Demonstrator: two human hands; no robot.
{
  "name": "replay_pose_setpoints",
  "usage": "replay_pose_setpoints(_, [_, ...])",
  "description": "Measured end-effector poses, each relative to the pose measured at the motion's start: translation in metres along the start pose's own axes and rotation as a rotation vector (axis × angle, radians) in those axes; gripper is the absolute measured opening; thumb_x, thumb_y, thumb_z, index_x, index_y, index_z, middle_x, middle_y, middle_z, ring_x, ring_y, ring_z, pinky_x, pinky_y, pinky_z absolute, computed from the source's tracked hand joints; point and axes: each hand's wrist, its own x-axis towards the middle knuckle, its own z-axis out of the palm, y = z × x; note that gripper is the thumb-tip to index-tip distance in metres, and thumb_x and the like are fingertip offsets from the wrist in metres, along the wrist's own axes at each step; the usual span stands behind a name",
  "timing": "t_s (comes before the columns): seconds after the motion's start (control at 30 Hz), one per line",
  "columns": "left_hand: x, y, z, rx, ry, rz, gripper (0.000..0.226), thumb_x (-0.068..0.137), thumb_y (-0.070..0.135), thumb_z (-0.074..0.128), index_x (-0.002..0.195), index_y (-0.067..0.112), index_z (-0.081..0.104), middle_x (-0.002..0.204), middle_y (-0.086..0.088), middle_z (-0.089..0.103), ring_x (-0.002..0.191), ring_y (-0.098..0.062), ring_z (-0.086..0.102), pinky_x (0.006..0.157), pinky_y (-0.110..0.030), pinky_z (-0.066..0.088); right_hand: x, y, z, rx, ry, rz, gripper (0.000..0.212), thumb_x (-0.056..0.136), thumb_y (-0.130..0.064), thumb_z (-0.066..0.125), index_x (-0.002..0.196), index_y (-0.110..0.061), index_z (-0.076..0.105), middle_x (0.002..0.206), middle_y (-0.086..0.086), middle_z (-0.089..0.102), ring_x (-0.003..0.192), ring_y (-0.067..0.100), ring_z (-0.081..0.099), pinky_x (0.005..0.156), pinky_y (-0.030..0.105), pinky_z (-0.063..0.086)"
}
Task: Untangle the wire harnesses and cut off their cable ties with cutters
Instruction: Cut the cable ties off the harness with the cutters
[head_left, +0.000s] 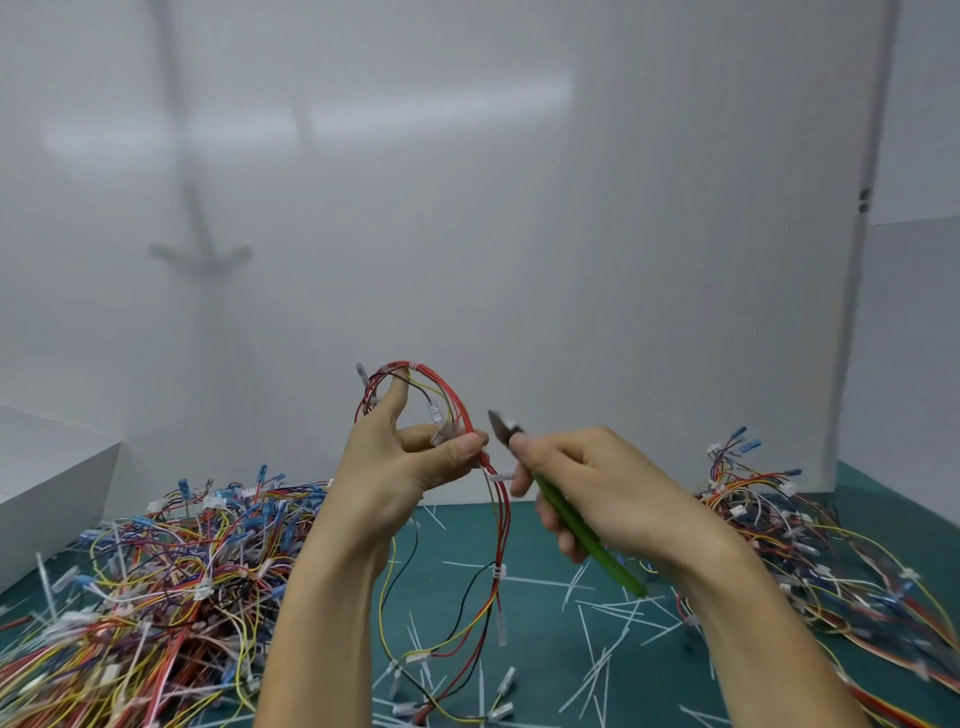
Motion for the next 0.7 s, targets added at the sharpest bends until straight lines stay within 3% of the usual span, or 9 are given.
replay_pose_setpoints(0.07, [-0.001, 0.001, 0.002, -0.006, 0.004, -0.005, 0.122, 0.058, 0.017, 0.082, 0.157, 0.019, 0.010, 0.090, -0.015, 0.077, 0.082, -0.024, 0.075, 0.074, -0.027, 0.060, 0.003, 0.000, -0.002, -0.008, 0.105, -0.033, 0.048, 0.091, -0.059, 0.054, 0.080, -0.013, 0.068, 0.059, 0.000, 0.059, 0.049, 0.016, 0.057, 0.052, 0.033, 0.050])
replay_pose_setpoints(0.17, [0.000, 0.001, 0.005, 0.003, 0.006, -0.017, 0.119, 0.058, 0.016, 0.084, 0.156, 0.013, 0.017, 0.086, -0.013, 0.077, 0.083, -0.024, 0.076, 0.077, -0.029, 0.061, 0.003, 0.000, -0.004, -0.147, 0.148, -0.087, 0.050, 0.074, -0.067, 0.068, 0.080, -0.017, 0.069, 0.059, -0.005, 0.058, 0.051, 0.009, 0.052, 0.055, 0.031, 0.048])
replay_pose_setpoints(0.23, [-0.001, 0.002, 0.009, 0.021, 0.000, 0.000, 0.093, 0.059, 0.017, 0.085, 0.141, 0.021, 0.042, 0.083, -0.013, 0.076, 0.084, -0.024, 0.075, 0.083, -0.033, 0.060, 0.003, 0.000, 0.000, -0.254, 0.156, -0.100, 0.037, 0.075, -0.058, 0.074, 0.082, -0.022, 0.071, 0.065, -0.006, 0.065, 0.053, 0.004, 0.051, 0.057, 0.026, 0.045])
replay_pose_setpoints(0.27, [-0.002, 0.003, 0.011, 0.035, -0.016, 0.027, 0.069, 0.060, 0.019, 0.085, 0.120, 0.030, 0.053, 0.082, -0.013, 0.076, 0.083, -0.023, 0.075, 0.083, -0.032, 0.060, 0.004, -0.001, 0.003, -0.284, 0.173, -0.116, 0.031, 0.079, -0.051, 0.074, 0.083, -0.021, 0.071, 0.068, -0.004, 0.066, 0.056, 0.006, 0.052, 0.057, 0.026, 0.044])
replay_pose_setpoints(0.33, [-0.003, 0.002, 0.015, 0.046, -0.041, 0.079, 0.041, 0.067, 0.021, 0.083, 0.099, 0.031, 0.059, 0.080, -0.018, 0.074, 0.082, -0.019, 0.074, 0.080, -0.029, 0.060, 0.005, -0.001, 0.010, -0.297, 0.231, -0.152, 0.026, 0.084, -0.042, 0.072, 0.081, -0.017, 0.070, 0.066, 0.000, 0.064, 0.058, 0.011, 0.050, 0.056, 0.027, 0.042])
replay_pose_setpoints(0.43, [-0.002, 0.001, 0.015, 0.059, -0.068, 0.029, 0.040, 0.075, 0.035, 0.074, 0.110, 0.017, 0.064, 0.085, -0.011, 0.077, 0.084, -0.017, 0.075, 0.075, -0.025, 0.060, 0.008, -0.001, 0.012, -0.196, 0.335, -0.179, 0.022, 0.085, -0.037, 0.073, 0.076, -0.017, 0.067, 0.055, -0.007, 0.056, 0.054, 0.012, 0.047, 0.056, 0.029, 0.042])
replay_pose_setpoints(0.53, [-0.004, -0.001, 0.007, 0.327, -0.272, -0.084, 0.050, 0.068, 0.053, 0.074, 0.102, 0.016, 0.071, 0.096, -0.003, 0.077, 0.090, -0.014, 0.074, 0.082, -0.029, 0.059, 0.010, -0.001, 0.005, -0.102, 0.419, -0.213, 0.018, 0.087, -0.033, 0.072, 0.076, -0.019, 0.066, 0.052, -0.013, 0.055, 0.056, 0.012, 0.049, 0.060, 0.033, 0.045])
replay_pose_setpoints(0.63, [-0.007, -0.006, 0.004, 0.484, -0.520, -0.188, 0.042, 0.069, 0.042, 0.087, 0.097, 0.014, 0.073, 0.096, -0.003, 0.077, 0.088, -0.011, 0.072, 0.082, -0.029, 0.057, 0.009, 0.000, 0.000, -0.064, 0.456, -0.254, 0.017, 0.088, -0.034, 0.070, 0.078, -0.022, 0.065, 0.054, -0.012, 0.054, 0.058, 0.014, 0.050, 0.062, 0.041, 0.048])
replay_pose_setpoints(0.7, [-0.006, -0.008, 0.008, 0.541, -0.565, -0.204, 0.031, 0.071, 0.033, 0.086, 0.092, 0.013, 0.074, 0.089, -0.005, 0.077, 0.082, -0.010, 0.072, 0.076, -0.025, 0.058, 0.008, 0.000, 0.000, -0.043, 0.479, -0.269, 0.017, 0.089, -0.034, 0.069, 0.079, -0.022, 0.065, 0.056, -0.010, 0.054, 0.060, 0.017, 0.052, 0.064, 0.045, 0.050])
